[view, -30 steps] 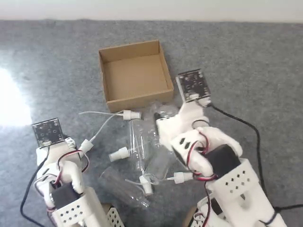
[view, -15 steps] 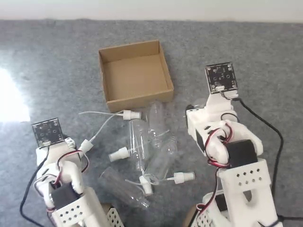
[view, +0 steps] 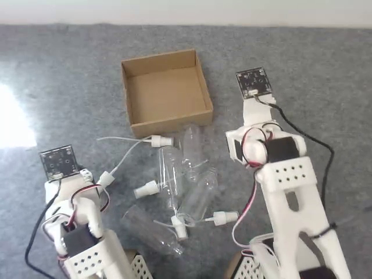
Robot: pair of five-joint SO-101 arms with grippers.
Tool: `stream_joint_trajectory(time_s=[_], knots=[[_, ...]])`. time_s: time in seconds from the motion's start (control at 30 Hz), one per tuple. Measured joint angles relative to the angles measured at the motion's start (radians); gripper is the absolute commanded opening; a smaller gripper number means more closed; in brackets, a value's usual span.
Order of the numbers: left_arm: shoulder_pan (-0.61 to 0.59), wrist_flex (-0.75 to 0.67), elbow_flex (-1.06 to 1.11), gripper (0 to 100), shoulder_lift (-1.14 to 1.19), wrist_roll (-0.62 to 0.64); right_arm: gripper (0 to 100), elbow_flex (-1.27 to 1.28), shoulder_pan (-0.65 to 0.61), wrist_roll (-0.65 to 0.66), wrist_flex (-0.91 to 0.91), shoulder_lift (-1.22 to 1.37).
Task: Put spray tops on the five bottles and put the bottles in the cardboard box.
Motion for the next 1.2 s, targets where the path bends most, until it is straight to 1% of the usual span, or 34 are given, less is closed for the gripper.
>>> stream_joint_trajectory(time_s=[0.17,0.3,0.37,0.77,0.9,1.03,1.2], knots=[[0.000,0.000,0.000,1,0.000,0.000,19.2,-0.003,-0.002,0.000,-0.061,0.091],[0.000,0.000,0.000,1,0.000,0.000,30.0,-0.003,-0.002,0.000,-0.095,0.150],[0.000,0.000,0.000,1,0.000,0.000,32.3,-0.003,-0.003,0.000,-0.098,0.166],[0.000,0.000,0.000,1,0.000,0.000,31.4,-0.003,-0.003,0.000,-0.100,0.167],[0.000,0.000,0.000,1,0.000,0.000,31.4,-0.003,-0.003,0.000,-0.074,0.161],[0.000,0.000,0.000,1,0.000,0.000,31.4,-0.003,-0.008,0.000,-0.034,0.084],[0.000,0.000,0.000,1,0.000,0.000,31.5,0.023,-0.018,0.000,-0.031,-0.028]])
